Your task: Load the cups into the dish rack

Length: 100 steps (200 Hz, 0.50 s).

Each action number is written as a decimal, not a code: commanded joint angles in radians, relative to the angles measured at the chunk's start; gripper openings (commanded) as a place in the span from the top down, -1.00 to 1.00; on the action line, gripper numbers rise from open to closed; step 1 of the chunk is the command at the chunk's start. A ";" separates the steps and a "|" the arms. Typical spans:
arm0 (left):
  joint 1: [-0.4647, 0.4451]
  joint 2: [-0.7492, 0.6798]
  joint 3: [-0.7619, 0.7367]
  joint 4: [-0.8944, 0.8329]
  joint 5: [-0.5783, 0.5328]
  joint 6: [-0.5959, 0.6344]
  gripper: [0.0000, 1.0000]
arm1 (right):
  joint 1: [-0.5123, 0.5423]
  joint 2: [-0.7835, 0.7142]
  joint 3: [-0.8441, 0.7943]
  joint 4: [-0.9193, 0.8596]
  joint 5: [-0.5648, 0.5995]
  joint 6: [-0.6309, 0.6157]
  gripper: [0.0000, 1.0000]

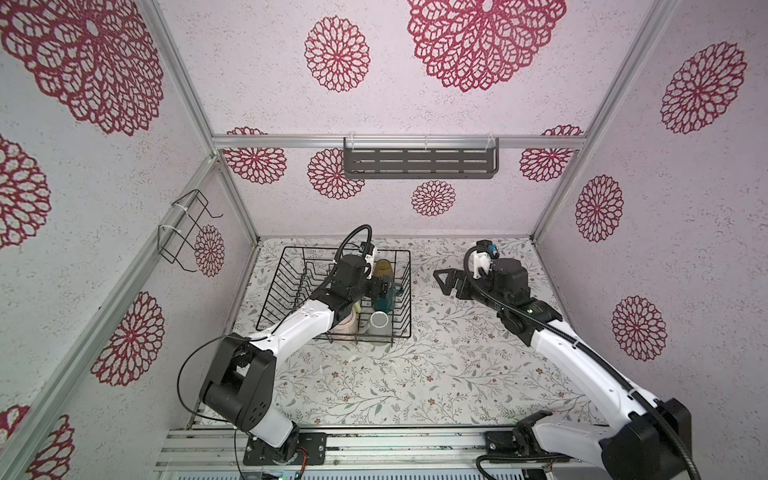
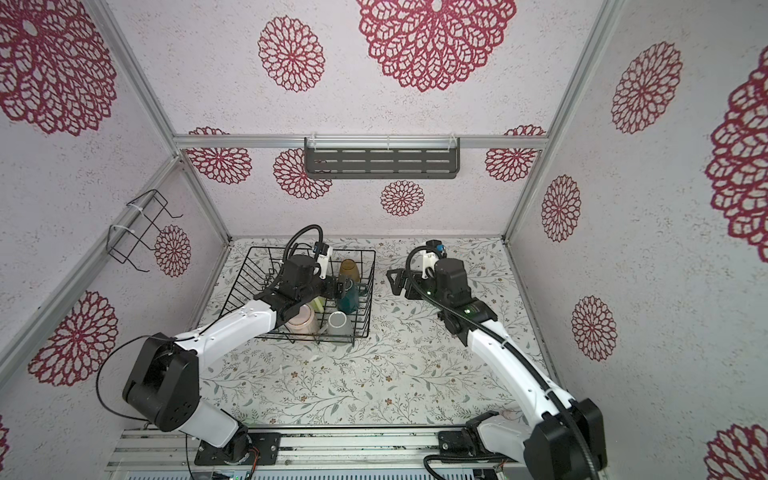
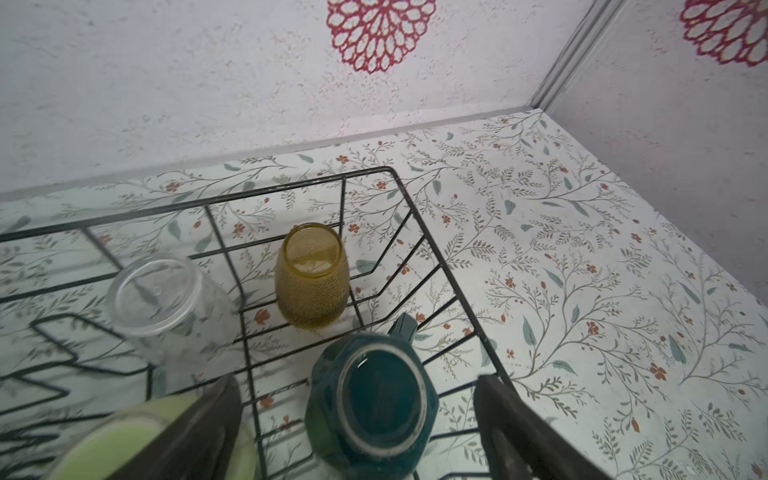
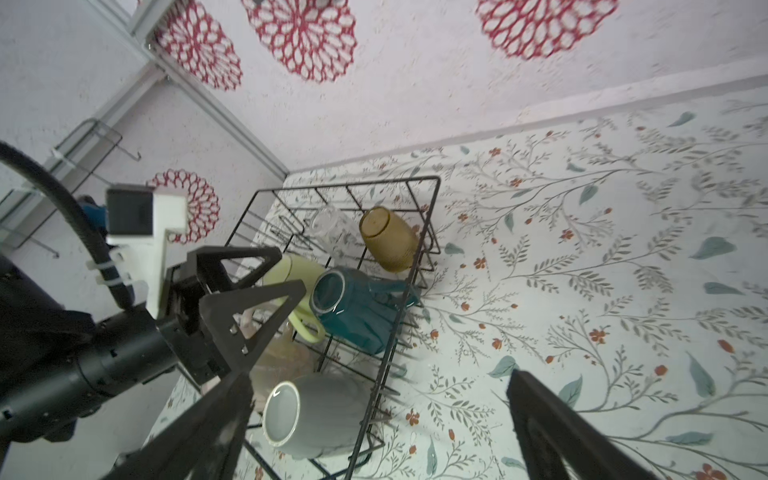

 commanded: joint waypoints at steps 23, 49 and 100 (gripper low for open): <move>0.009 -0.155 0.119 -0.336 -0.166 -0.092 -0.92 | 0.007 0.168 0.084 -0.080 -0.270 -0.009 -0.68; 0.026 -0.209 0.154 -0.485 -0.238 -0.163 -0.96 | 0.054 0.274 0.136 -0.149 -0.257 -0.008 -0.34; 0.075 -0.317 0.101 -0.656 -0.332 -0.278 -0.95 | 0.113 0.420 0.200 -0.143 -0.200 0.017 -0.20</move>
